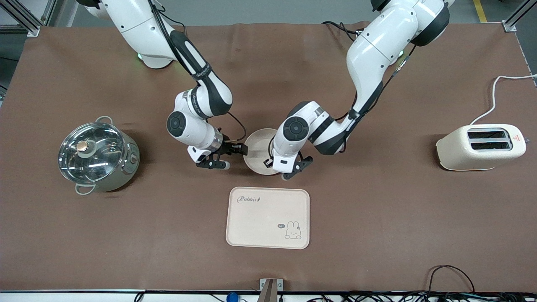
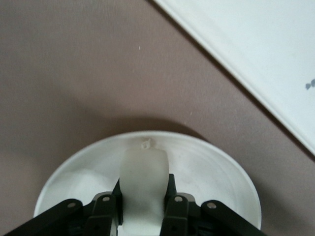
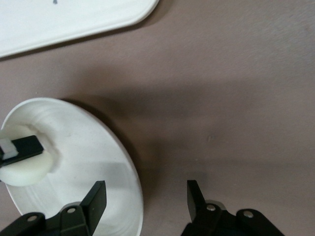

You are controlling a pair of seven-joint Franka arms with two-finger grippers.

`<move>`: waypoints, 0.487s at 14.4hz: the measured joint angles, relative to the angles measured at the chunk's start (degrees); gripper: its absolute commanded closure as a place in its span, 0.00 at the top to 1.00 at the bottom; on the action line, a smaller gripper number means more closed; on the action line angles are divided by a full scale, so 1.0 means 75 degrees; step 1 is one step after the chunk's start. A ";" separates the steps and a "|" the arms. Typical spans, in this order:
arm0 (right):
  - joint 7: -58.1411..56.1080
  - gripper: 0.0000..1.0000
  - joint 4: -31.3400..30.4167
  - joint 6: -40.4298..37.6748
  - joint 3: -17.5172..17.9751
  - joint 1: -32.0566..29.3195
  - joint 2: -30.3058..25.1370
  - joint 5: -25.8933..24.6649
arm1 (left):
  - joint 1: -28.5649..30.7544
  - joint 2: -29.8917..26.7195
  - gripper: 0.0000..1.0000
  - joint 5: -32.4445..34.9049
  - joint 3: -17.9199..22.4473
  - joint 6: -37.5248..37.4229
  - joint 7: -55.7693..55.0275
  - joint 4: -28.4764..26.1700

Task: Place bun in plate and plate on tray
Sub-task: 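Release the bun, withdraw the left gripper while the right gripper grips the plate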

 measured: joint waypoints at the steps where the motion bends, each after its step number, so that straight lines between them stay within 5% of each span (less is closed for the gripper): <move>1: 0.0001 0.59 0.0013 0.0016 0.0000 0.0042 0.0026 0.0004 | -0.0039 0.0000 0.67 0.0000 0.0000 0.0000 -0.0036 0.0007; 2: 0.0001 0.57 0.0031 0.0020 -0.0001 0.0068 0.0065 0.0005 | -0.0070 0.0000 1.00 0.0000 0.0000 0.0000 -0.0047 0.0013; 4: 0.0001 0.49 0.0107 0.0078 -0.0001 0.0111 0.0175 0.0006 | -0.0110 0.0001 1.00 0.0000 -0.0001 0.0003 -0.0137 0.0044; 7: 0.0001 0.13 0.0180 0.0203 -0.0001 0.0176 0.0308 0.0006 | -0.0068 -0.0099 1.00 0.0011 0.0018 -0.0021 -0.0151 0.0296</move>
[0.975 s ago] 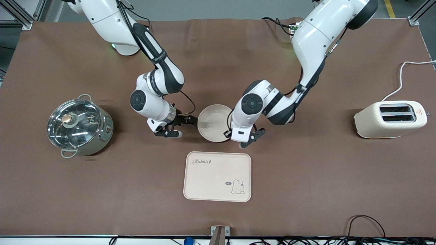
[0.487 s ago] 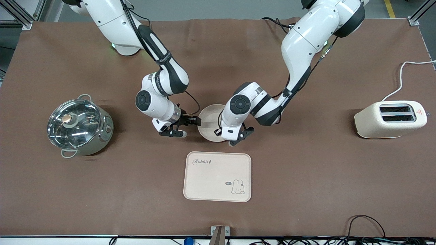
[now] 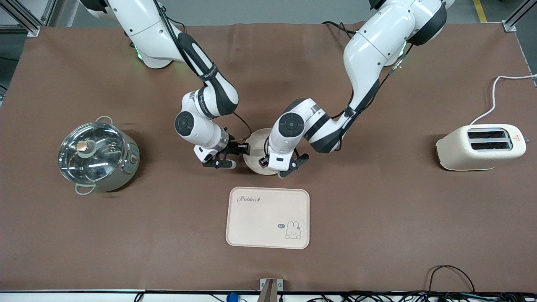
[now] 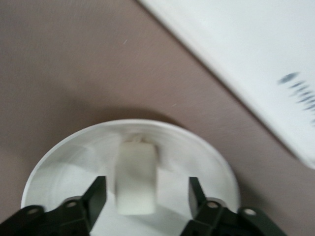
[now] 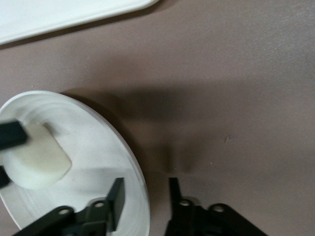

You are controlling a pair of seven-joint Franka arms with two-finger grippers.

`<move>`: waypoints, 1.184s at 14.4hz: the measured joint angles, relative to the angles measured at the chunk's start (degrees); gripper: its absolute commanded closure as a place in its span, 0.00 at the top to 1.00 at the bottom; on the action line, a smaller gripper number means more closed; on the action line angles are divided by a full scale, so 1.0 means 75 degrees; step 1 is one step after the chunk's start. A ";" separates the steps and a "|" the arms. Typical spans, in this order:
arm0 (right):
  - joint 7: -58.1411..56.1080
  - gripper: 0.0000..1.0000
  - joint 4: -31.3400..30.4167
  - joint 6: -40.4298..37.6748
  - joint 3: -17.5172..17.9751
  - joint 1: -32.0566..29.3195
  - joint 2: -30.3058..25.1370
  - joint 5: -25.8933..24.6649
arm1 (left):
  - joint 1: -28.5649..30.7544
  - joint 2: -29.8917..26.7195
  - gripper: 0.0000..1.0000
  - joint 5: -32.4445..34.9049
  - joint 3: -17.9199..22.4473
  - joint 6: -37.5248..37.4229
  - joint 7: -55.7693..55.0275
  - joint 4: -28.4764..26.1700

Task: Place bun in plate and plate on tray
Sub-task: 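Release the bun, withdraw the left gripper while the right gripper grips the plate, then move the plate with the bun onto the white tray with the right gripper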

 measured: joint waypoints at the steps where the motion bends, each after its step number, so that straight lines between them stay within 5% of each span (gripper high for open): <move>1: 0.0000 0.03 0.0002 0.0076 0.0000 0.0023 0.0031 0.0000 | 0.0048 -0.0169 1.00 0.0025 0.0069 -0.0191 0.0000 0.0146; 8: -0.0009 0.00 0.0042 0.0143 -0.0005 0.0072 0.0055 0.0009 | 0.2319 -0.2987 1.00 0.0159 0.0325 -0.3250 0.3367 0.0554; 17: 0.0003 0.00 0.0532 0.0041 -0.0097 -0.0074 0.0057 0.0504 | 0.4261 -0.5281 1.00 -0.0325 0.0448 -0.5982 0.8417 0.0497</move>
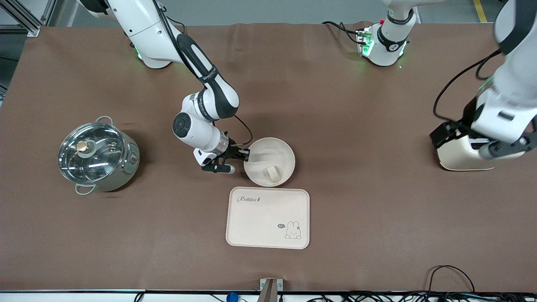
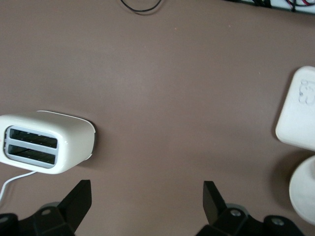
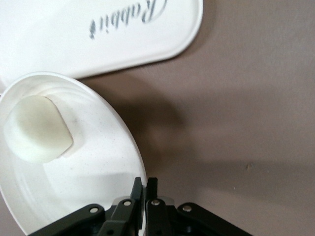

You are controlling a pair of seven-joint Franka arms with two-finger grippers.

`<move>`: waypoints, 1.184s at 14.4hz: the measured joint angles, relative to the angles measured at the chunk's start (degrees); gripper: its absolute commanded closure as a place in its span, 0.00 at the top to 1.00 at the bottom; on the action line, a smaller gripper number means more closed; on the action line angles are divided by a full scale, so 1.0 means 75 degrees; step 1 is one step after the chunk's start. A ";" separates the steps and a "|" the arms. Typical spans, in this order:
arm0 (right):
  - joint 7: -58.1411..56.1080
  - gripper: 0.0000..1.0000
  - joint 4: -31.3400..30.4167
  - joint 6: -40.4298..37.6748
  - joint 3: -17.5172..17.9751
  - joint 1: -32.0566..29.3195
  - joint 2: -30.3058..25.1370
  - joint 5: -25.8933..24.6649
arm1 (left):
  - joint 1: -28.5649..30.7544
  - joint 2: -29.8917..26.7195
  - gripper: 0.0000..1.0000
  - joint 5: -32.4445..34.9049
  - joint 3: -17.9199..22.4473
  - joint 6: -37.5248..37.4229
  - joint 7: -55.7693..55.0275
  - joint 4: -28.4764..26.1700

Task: Place bun in plate and plate on tray
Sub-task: 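Move the plate with the bun onto the white tray with the right gripper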

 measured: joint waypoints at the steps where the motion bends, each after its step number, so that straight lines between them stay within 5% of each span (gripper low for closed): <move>1: 0.0000 0.00 0.0069 -0.0066 -0.0008 -0.0053 -0.0001 0.0046 | 0.0000 -0.0243 1.00 -0.0222 0.0262 -0.0218 0.0450 -0.0036; 6: 0.0469 0.00 0.0587 -0.0654 -0.0048 -0.0357 0.0001 0.0111 | -0.0614 -0.1296 1.00 -0.0784 0.1752 -0.1301 0.1814 -0.0465; 11: 0.0905 0.00 0.1987 -0.1785 -0.0334 -0.0750 0.0205 -0.0523 | -0.0857 -0.1623 1.00 -0.0787 0.1792 -0.1290 0.1814 -0.0905; 17: 0.0816 0.00 0.3111 -0.1796 -0.0364 -0.1221 0.1464 -0.1089 | -0.0859 -0.1598 1.00 -0.0788 0.1805 -0.1253 0.1814 -0.0947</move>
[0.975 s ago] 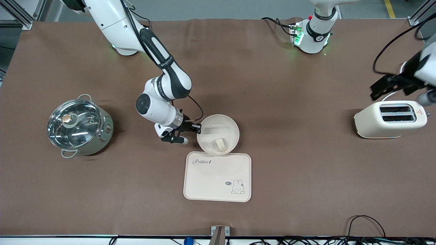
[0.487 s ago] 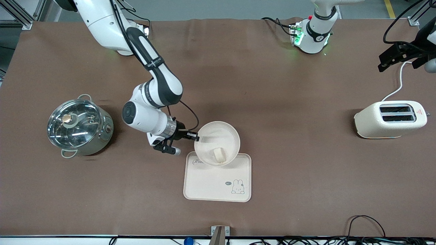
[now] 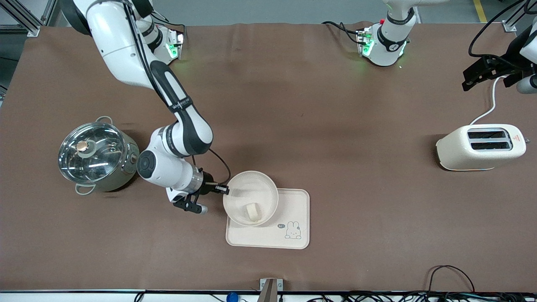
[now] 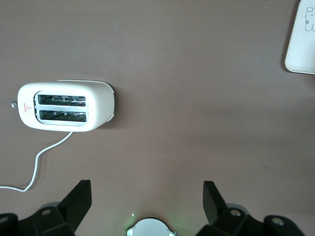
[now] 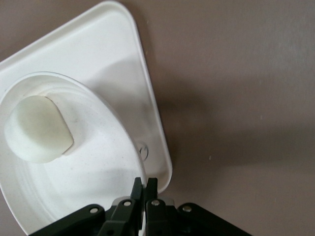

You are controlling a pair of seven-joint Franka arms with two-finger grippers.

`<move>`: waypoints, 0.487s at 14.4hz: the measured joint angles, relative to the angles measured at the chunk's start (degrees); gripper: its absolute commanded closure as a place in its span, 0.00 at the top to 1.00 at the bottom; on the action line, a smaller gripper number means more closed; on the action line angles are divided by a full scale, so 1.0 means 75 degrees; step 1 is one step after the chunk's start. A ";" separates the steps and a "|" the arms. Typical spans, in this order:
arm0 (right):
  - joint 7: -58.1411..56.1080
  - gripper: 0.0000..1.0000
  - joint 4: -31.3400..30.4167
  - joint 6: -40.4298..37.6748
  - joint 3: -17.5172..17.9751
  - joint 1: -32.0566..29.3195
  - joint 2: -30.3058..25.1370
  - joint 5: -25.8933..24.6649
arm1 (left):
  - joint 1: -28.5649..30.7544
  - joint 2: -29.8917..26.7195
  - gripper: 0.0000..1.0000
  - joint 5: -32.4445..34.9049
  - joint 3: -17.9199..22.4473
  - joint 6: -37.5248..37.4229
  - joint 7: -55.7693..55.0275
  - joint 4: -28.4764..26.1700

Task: Place bun in plate and plate on tray
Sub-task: 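Move the plate with the bun onto the white tray with the right gripper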

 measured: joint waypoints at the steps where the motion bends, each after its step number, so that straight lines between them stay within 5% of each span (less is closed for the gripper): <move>1: -0.0031 0.00 0.0305 0.0002 0.0000 -0.0027 0.0236 -0.0004 | 0.0000 0.0000 1.00 0.0000 0.0000 0.0000 0.0000 -0.0001; 7: -0.0035 0.00 0.1886 0.0000 0.0043 0.0036 0.1489 -0.0008 | 0.0000 0.0004 1.00 0.0000 0.0003 0.0096 0.0000 -0.0012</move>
